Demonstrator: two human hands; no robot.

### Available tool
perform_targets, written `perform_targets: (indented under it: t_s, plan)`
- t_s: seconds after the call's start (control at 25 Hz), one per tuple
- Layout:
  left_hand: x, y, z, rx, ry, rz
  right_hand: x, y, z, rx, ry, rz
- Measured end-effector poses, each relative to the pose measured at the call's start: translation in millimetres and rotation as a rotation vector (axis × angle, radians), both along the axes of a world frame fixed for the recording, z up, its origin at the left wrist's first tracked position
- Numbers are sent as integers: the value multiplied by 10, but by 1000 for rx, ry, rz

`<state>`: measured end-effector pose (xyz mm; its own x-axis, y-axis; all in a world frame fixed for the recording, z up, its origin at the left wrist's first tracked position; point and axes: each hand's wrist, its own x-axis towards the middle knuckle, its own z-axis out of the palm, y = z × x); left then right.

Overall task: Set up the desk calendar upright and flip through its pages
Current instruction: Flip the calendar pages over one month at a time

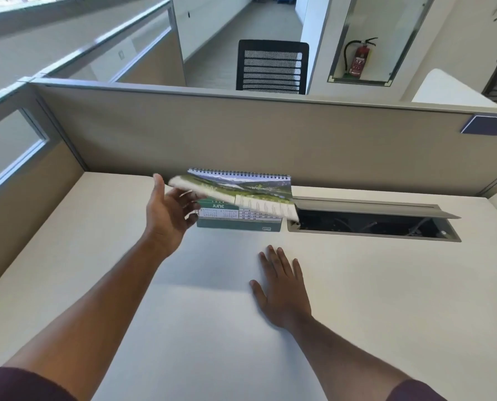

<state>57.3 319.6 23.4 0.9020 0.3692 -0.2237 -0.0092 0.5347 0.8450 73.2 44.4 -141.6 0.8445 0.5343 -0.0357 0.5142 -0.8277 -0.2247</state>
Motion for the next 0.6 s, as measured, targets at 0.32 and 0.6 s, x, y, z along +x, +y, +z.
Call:
perform_targets:
  t_s: [0.32, 0.6]
  plan:
    - [433, 1, 260, 824, -121, 60, -4, 5, -6, 9, -9, -4]
    - [676, -90, 73, 1562, -39, -86, 0, 7, 3, 17, -17, -6]
